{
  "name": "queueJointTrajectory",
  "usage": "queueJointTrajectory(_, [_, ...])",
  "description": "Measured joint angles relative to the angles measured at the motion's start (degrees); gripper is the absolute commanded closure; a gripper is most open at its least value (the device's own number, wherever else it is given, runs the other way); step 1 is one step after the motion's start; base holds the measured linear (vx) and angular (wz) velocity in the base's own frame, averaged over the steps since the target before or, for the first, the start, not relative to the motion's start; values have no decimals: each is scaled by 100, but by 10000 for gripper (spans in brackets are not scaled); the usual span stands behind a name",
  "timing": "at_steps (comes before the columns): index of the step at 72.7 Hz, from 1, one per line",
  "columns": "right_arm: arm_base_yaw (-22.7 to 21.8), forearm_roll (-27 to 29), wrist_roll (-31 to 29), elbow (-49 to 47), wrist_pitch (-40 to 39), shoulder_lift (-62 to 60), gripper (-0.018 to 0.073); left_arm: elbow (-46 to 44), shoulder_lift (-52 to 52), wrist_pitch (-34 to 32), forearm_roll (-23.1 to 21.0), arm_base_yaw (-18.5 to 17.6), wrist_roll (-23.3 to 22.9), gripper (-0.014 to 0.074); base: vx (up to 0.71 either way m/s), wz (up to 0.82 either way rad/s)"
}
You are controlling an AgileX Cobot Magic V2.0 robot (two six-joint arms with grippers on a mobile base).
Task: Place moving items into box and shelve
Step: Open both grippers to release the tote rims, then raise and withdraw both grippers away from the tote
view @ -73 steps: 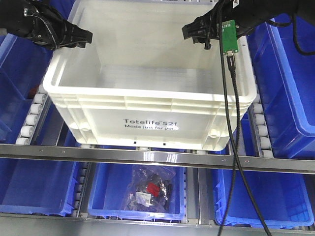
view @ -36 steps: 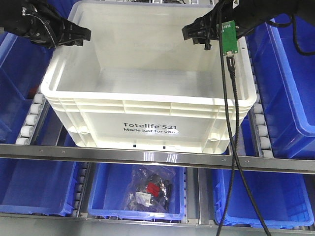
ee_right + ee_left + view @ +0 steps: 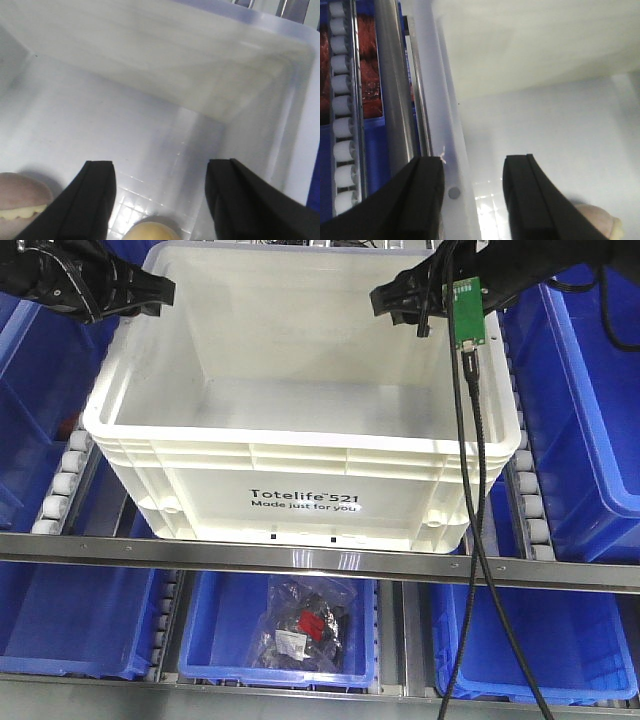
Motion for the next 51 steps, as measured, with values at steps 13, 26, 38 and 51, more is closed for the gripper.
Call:
queueJointTrajectory(13, [0, 33, 0, 500, -346, -478, 102, 27, -15, 199, -18, 0, 5, 188, 0, 0])
queueJointTrajectory(26, [0, 33, 169, 1631, -1100, -1165, 102, 807, -493, -329, -10, 0, 9, 188, 0, 0])
queueJointTrajectory(38, [0, -17, 174, 2476, -1833, -1862, 102, 1881, -1425, -1162, -10, 0, 9, 188, 0, 0])
queueJointTrajectory(51, [0, -50, 174, 3571, -2783, -2785, 102, 3085, -2700, -1924, 4, 0, 266, 188, 0, 0])
